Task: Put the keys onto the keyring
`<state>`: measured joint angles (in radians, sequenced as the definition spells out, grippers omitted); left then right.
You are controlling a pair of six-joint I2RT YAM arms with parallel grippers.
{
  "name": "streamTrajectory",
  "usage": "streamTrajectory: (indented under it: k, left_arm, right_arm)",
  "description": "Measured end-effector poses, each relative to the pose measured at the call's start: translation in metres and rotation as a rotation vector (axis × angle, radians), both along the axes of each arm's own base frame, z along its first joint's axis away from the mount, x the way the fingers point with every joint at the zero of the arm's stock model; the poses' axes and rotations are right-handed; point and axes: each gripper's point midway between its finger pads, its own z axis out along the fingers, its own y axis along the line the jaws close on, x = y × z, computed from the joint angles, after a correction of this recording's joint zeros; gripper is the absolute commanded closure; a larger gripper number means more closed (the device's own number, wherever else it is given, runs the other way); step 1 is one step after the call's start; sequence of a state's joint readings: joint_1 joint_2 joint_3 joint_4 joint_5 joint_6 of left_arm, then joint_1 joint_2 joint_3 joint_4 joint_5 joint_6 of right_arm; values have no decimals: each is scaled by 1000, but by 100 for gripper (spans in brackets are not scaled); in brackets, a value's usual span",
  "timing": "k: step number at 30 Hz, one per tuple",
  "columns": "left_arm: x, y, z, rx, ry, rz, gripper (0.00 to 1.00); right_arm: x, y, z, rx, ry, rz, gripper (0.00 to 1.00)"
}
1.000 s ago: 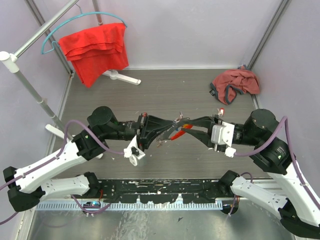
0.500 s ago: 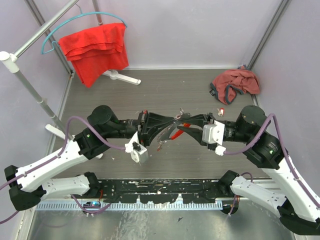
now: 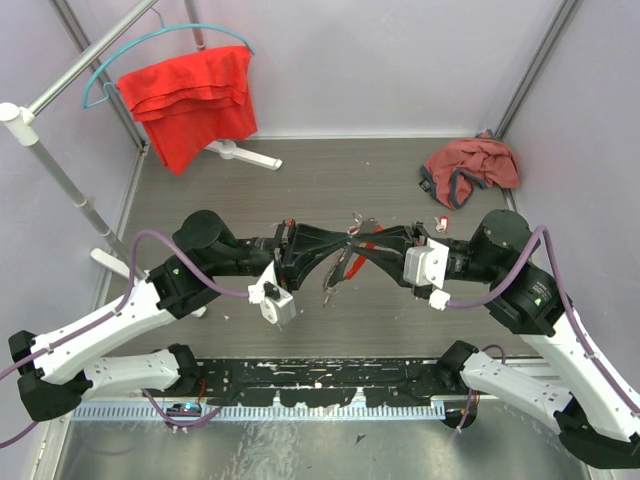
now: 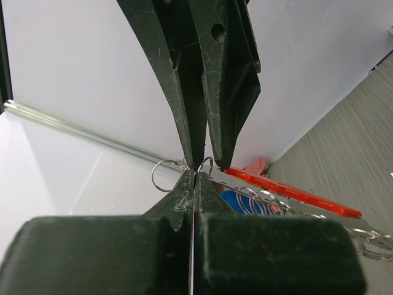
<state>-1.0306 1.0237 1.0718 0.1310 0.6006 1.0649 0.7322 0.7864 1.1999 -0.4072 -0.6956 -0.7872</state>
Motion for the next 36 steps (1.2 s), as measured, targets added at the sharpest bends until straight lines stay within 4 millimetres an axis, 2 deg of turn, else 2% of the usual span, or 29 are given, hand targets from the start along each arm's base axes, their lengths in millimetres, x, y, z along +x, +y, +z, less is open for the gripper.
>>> streamTrajectory:
  k: [9,21,23,27,29,30,34,36]
  left_arm:
    - [0,0,1,-3,12,-2,100]
    - [-1,0,2,-9,37,-5,100]
    - [-1,0,2,-10,38,-6,100]
    - [-1,0,3,-14,42,-7,100]
    - [-1,0,3,-15,44,-8,100]
    - [-1,0,3,-15,45,-8,99]
    - [-2,1,3,-15,44,-10,77]
    - [-4,1,5,-20,42,-22,73]
  right_arm:
    - [3,3,1,6,-3,0,79]
    - [5,5,1,6,-3,3,81]
    - [5,5,1,7,-3,3,84]
    - [5,5,2,8,-7,3,98]
    - [5,5,2,9,-6,2,99]
    - [5,5,2,9,-7,2,99]
    - [5,5,2,9,-12,1,99]
    - [6,4,3,6,-15,-3,99]
